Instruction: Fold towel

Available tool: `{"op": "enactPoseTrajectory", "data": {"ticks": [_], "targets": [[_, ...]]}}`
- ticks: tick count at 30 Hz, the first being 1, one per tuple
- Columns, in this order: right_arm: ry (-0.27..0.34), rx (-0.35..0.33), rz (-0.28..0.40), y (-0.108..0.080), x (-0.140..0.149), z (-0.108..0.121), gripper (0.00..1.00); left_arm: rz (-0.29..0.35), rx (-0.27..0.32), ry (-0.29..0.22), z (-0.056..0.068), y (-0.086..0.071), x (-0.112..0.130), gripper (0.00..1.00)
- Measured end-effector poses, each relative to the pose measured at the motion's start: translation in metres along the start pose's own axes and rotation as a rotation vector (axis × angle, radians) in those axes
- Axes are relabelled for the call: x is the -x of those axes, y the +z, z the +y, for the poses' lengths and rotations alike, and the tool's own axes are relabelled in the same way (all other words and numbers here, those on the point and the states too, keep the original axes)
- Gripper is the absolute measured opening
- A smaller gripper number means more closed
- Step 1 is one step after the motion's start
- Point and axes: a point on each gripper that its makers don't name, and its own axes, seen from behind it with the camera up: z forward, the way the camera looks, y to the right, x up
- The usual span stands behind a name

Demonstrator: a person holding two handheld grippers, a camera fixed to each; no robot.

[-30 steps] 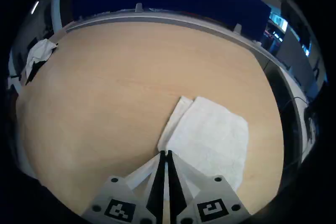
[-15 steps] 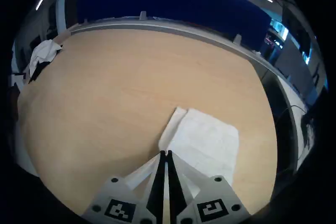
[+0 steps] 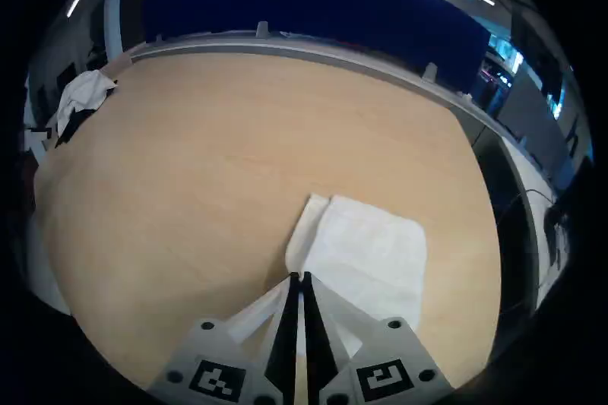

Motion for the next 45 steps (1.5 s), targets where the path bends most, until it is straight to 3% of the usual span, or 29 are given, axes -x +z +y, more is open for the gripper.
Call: {"op": "enactPoseTrajectory", "data": {"ticks": [9, 15, 18, 19, 21, 22, 35, 39, 43, 45], "targets": [[0.007, -0.013, -0.078, 0.01, 0.037, -0.01, 0.04, 0.001, -0.004, 0.002, -0.002, 0.0, 0.0, 0.99], [0.017, -0.006, -0.089, 0.012, 0.042, -0.01, 0.07, 0.001, -0.004, 0.001, -0.002, 0.001, 0.0, 1.0], [0.015, -0.004, -0.088, 0.012, 0.042, -0.009, 0.17, -0.001, -0.004, 0.004, -0.002, 0.002, 0.001, 1.0], [0.013, -0.004, -0.088, 0.013, 0.042, -0.009, 0.25, -0.001, -0.004, 0.004, -0.002, 0.002, 0.001, 1.0], [0.011, -0.005, -0.088, 0.013, 0.041, -0.01, 0.52, -0.001, -0.004, 0.005, -0.001, 0.003, 0.001, 0.99], [0.011, -0.008, -0.088, 0.013, 0.041, -0.011, 0.55, -0.001, -0.003, 0.004, -0.001, 0.003, 0.001, 0.99], [0.022, -0.001, -0.072, 0.008, 0.038, -0.009, 0.63, 0.004, -0.006, 0.003, -0.003, 0.004, -0.002, 1.0], [0.039, 0.01, -0.051, 0.005, 0.035, -0.006, 0.74, 0.005, -0.006, 0.001, -0.003, 0.003, -0.003, 1.0], [0.062, 0.025, -0.026, 0.003, 0.029, -0.002, 0.98, 0.006, -0.008, 0.002, -0.003, 0.003, -0.003, 0.99], [0.074, 0.029, -0.016, 0.002, 0.027, 0.0, 1.0, 0.007, -0.008, 0.002, -0.003, 0.003, -0.004, 1.0]]}}
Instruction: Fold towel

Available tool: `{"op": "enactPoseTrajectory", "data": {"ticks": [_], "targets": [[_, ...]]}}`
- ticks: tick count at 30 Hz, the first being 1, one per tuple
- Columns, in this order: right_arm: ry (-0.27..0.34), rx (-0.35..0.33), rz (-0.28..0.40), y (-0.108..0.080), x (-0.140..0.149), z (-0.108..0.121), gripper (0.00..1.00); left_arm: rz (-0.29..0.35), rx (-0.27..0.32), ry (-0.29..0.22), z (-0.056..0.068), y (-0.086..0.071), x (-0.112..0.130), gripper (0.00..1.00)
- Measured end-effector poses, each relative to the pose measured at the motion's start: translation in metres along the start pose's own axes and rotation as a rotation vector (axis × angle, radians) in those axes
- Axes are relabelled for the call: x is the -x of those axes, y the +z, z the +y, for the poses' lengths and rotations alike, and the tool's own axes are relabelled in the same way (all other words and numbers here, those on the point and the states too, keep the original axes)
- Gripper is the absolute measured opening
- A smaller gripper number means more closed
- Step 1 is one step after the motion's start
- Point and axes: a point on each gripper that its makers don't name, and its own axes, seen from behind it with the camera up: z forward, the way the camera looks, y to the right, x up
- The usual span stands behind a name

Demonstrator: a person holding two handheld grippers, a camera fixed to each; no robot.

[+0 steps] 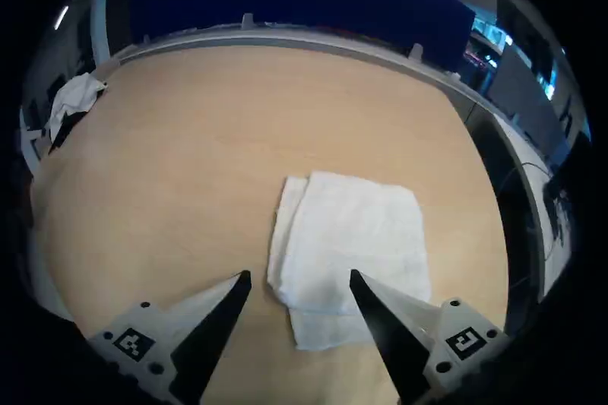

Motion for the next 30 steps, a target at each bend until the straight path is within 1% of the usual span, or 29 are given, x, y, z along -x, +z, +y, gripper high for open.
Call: {"op": "enactPoseTrajectory", "data": {"ticks": [3, 9, 14, 20, 24, 27, 30], "targets": [[0.012, 0.001, 0.003, -0.001, -0.002, 0.002, 1.0, 0.001, 0.001, -0.001, 0.001, 0.0, 0.0, 1.0], [0.005, 0.013, 0.004, -0.005, -0.003, 0.006, 1.0, 0.005, 0.002, 0.0, 0.002, -0.002, -0.002, 0.99], [0.013, 0.018, 0.012, -0.007, -0.005, 0.007, 1.0, 0.008, 0.001, -0.001, 0.002, -0.003, -0.004, 0.99], [0.039, 0.025, 0.054, -0.009, -0.018, 0.005, 1.0, 0.02, -0.001, -0.005, -0.001, -0.003, -0.006, 1.0], [0.073, 0.04, 0.122, -0.011, -0.036, 0.006, 1.0, 0.034, -0.001, -0.009, -0.002, -0.001, -0.008, 1.0], [0.1, 0.05, 0.205, -0.018, -0.057, 0.006, 1.0, 0.051, 0.004, -0.014, -0.001, 0.0, -0.012, 0.99], [0.117, 0.072, 0.307, -0.029, -0.082, 0.007, 1.0, 0.071, 0.01, -0.02, 0.0, 0.0, -0.018, 1.0]]}}
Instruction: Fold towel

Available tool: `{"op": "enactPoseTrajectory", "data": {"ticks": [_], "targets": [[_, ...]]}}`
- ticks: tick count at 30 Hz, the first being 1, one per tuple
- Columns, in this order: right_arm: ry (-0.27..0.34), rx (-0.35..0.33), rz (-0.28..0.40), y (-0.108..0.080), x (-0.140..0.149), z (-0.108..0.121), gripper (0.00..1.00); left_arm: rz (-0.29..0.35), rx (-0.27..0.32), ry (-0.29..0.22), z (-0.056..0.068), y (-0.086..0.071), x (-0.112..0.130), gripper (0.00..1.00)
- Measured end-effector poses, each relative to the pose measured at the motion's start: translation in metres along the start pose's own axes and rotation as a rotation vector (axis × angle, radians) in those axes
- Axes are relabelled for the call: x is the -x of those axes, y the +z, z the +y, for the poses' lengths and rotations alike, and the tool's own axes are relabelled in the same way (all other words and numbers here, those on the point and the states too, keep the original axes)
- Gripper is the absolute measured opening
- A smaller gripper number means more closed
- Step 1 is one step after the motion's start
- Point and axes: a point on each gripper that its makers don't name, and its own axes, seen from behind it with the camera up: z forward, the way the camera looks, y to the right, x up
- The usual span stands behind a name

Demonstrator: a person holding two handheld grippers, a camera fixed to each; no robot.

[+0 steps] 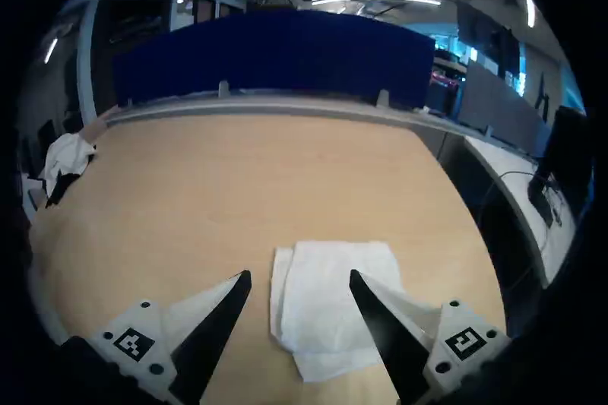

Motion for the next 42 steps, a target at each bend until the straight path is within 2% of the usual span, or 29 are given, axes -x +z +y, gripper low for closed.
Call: {"op": "enactPoseTrajectory", "data": {"ticks": [8, 14, 20, 24, 30, 37, 42], "targets": [[0.044, 0.056, 0.281, -0.018, -0.076, 0.001, 1.0, 0.065, 0.009, -0.015, 0.0, 0.004, -0.02, 1.0], [0.056, 0.065, 0.386, -0.029, -0.107, -0.005, 1.0, 0.135, 0.016, -0.016, 0.0, 0.007, -0.038, 1.0], [0.04, 0.061, 0.443, -0.034, -0.13, -0.021, 1.0, 0.254, 0.021, -0.031, 0.0, 0.005, -0.067, 0.99], [0.053, 0.063, 0.468, -0.036, -0.143, -0.035, 1.0, 0.322, 0.014, -0.041, -0.004, 0.005, -0.086, 0.99], [0.052, 0.064, 0.502, -0.041, -0.16, -0.066, 1.0, 0.388, 0.007, -0.023, -0.006, 0.003, -0.108, 0.99], [0.029, 0.054, 0.506, -0.038, -0.169, -0.104, 1.0, 0.454, -0.003, 0.031, -0.007, 0.0, -0.126, 0.99], [0.041, 0.054, 0.516, -0.037, -0.176, -0.119, 1.0, 0.49, -0.021, 0.041, -0.013, -0.001, -0.135, 0.99]]}}
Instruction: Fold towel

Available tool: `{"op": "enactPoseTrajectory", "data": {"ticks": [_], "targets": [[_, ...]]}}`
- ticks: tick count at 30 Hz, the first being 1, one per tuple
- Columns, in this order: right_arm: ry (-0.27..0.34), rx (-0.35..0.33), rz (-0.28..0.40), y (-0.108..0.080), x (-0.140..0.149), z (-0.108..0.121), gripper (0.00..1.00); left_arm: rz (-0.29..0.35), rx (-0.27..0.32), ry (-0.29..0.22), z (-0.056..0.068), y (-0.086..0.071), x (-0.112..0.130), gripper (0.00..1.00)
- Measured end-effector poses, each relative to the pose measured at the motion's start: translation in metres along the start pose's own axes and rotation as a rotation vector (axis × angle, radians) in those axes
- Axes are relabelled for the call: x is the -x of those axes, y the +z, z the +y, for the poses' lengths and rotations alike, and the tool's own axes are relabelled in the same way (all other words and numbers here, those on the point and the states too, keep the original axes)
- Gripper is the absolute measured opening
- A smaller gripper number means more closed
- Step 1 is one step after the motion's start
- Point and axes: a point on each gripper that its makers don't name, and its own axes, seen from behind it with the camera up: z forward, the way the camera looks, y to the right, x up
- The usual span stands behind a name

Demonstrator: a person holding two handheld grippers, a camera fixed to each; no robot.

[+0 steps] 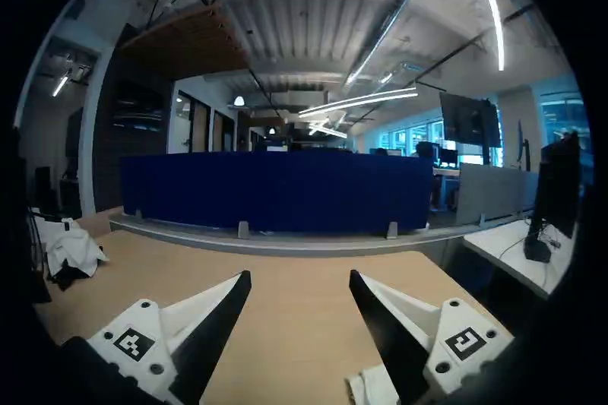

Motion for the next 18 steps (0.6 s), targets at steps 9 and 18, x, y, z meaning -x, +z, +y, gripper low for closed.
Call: {"op": "enactPoseTrajectory", "data": {"ticks": [9, 18], "targets": [[-0.02, -0.004, -0.016, -0.002, 0.003, -0.016, 1.0, 0.023, -0.008, 0.0, -0.007, 0.002, 0.007, 0.99], [-0.04, -0.004, -0.028, -0.011, 0.012, -0.024, 1.0, 0.059, -0.025, 0.037, -0.013, 0.009, 0.031, 0.99]]}}
